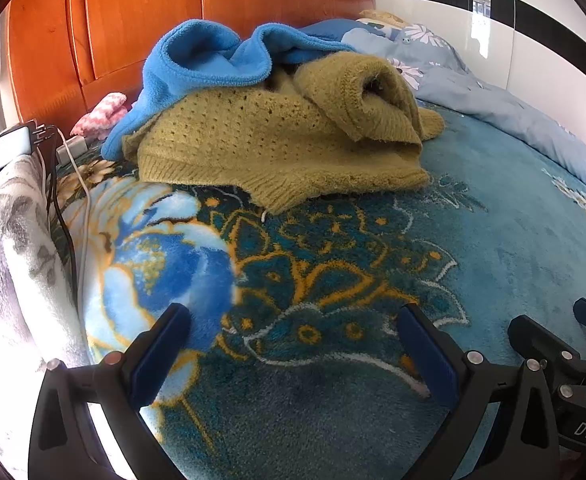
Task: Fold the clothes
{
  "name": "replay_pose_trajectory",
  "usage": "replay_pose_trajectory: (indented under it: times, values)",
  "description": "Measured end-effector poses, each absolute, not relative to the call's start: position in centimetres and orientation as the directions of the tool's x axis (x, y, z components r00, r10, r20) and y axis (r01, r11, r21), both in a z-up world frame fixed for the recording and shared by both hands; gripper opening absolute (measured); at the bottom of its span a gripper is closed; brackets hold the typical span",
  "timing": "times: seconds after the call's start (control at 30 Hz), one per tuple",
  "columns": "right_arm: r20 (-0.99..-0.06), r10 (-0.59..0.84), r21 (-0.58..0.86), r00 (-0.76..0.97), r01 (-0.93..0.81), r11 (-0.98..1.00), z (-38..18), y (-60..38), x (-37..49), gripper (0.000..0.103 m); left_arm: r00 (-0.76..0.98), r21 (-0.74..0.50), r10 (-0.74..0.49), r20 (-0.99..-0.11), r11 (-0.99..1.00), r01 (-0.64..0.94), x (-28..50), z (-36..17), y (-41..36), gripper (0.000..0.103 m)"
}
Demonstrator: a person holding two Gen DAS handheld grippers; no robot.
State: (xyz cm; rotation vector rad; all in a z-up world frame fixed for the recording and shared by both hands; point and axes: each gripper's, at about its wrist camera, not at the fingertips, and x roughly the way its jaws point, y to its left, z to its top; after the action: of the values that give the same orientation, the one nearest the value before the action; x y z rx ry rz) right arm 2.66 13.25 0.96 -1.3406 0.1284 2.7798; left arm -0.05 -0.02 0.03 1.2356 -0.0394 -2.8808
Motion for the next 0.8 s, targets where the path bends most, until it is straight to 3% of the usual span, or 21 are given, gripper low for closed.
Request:
replay_pose_trajectory:
  times: [0.8]
  values:
    - [-0.782,0.036,0.017,-0.622,-0.078,-0.997,0.43,13.01,2.58,0.103,-0.7,0.026,-0.018,-0.714,-1.0,-0.001,-0.5,-0.1,-0.57,0.103]
